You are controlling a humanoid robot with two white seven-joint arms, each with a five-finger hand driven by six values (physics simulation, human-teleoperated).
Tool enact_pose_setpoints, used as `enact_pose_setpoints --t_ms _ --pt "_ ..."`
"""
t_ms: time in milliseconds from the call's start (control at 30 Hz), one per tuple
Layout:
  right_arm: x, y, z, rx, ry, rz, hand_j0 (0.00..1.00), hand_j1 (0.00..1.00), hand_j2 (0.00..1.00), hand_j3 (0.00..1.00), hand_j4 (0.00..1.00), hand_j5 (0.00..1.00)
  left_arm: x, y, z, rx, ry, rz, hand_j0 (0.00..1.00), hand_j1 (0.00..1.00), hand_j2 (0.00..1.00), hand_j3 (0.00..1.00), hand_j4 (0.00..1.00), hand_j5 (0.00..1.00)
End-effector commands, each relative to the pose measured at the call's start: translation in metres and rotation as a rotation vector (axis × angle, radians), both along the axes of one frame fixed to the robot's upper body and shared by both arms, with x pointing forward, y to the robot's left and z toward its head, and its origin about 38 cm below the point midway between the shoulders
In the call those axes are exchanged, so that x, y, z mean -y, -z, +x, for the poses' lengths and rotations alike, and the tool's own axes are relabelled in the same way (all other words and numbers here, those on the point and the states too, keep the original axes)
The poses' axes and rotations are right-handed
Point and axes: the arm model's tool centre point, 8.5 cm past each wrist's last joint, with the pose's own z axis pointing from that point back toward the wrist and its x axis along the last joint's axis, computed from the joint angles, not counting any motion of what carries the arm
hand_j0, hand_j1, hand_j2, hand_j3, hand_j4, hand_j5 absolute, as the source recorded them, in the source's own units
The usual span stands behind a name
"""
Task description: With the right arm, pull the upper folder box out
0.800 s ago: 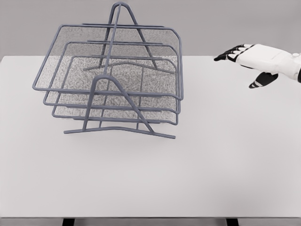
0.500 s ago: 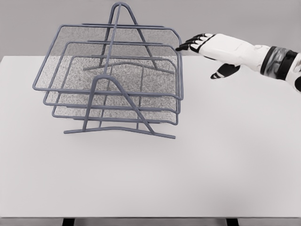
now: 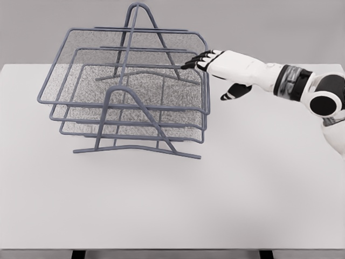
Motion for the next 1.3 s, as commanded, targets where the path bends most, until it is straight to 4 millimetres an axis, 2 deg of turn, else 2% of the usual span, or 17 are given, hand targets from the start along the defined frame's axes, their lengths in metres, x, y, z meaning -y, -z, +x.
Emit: enact_pose_setpoints --t_ms 0,300,367,500,533,600,633,767,900,933,1033,1100,1267 --pt "-0.008 0.006 -0.001 -0.004 -0.014 -0.020 1.00 1.00 1.00 1.00 1.00 1.00 0.000 0.000 0.000 -0.001 -0.001 0.000 1.00 1.00 1.00 1.00 1.00 1.00" --pt "0.003 0.048 -0.012 -0.087 -0.007 -0.042 1.00 1.00 1.00 1.00 1.00 1.00 0.000 0.000 0.000 -0.001 -0.001 0.000 1.00 1.00 1.00 1.00 1.00 1.00" --pt "0.018 0.038 -0.009 -0.065 0.018 -0.041 1.00 1.00 1.00 1.00 1.00 1.00 0.000 0.000 0.000 -0.001 -0.001 0.000 1.00 1.00 1.00 1.00 1.00 1.00" --pt "0.040 0.033 -0.009 -0.057 0.055 -0.068 1.00 1.00 1.00 1.00 1.00 1.00 0.000 0.000 0.000 -0.001 0.001 0.000 1.00 1.00 1.00 1.00 1.00 1.00" --pt "0.043 0.038 -0.011 -0.065 0.051 -0.076 1.00 1.00 1.00 1.00 1.00 1.00 0.000 0.000 0.000 -0.001 0.001 0.000 1.00 1.00 1.00 1.00 1.00 1.00" --pt "0.061 0.042 -0.016 -0.069 0.070 -0.084 1.00 1.00 1.00 1.00 1.00 1.00 0.000 0.000 0.000 -0.001 -0.001 0.000 1.00 1.00 1.00 1.00 1.00 1.00" --pt "0.073 0.041 -0.018 -0.066 0.084 -0.105 1.00 1.00 1.00 1.00 1.00 1.00 0.000 0.000 0.000 -0.001 0.001 0.000 1.00 1.00 1.00 1.00 1.00 1.00" --pt "0.094 0.042 -0.025 -0.067 0.105 -0.133 1.00 1.00 1.00 1.00 1.00 1.00 0.000 0.000 0.000 0.001 0.000 0.000 1.00 1.00 1.00 1.00 1.00 1.00" --pt "0.126 0.047 -0.037 -0.073 0.134 -0.154 1.00 1.00 1.00 1.00 1.00 1.00 0.000 0.000 0.000 -0.001 -0.001 0.000 1.00 1.00 1.00 1.00 1.00 1.00" --pt "0.136 0.044 -0.041 -0.064 0.139 -0.156 1.00 1.00 1.00 1.00 1.00 1.00 0.000 0.000 0.000 -0.001 -0.001 0.000 1.00 1.00 1.00 1.00 1.00 1.00" --pt "0.145 0.042 -0.043 -0.063 0.151 -0.172 1.00 1.00 1.00 1.00 1.00 1.00 0.000 0.000 0.000 0.001 0.000 0.000 1.00 1.00 1.00 1.00 1.00 1.00" --pt "0.163 0.038 -0.049 -0.064 0.184 -0.175 1.00 1.00 1.00 1.00 1.00 1.00 0.000 0.000 0.000 -0.001 0.001 0.000 1.00 1.00 1.00 1.00 1.00 1.00" --pt "0.187 0.026 -0.061 -0.060 0.191 -0.158 1.00 1.00 1.00 1.00 1.00 1.00 0.000 0.000 0.000 0.001 0.000 0.000 1.00 1.00 1.00 1.00 1.00 1.00"
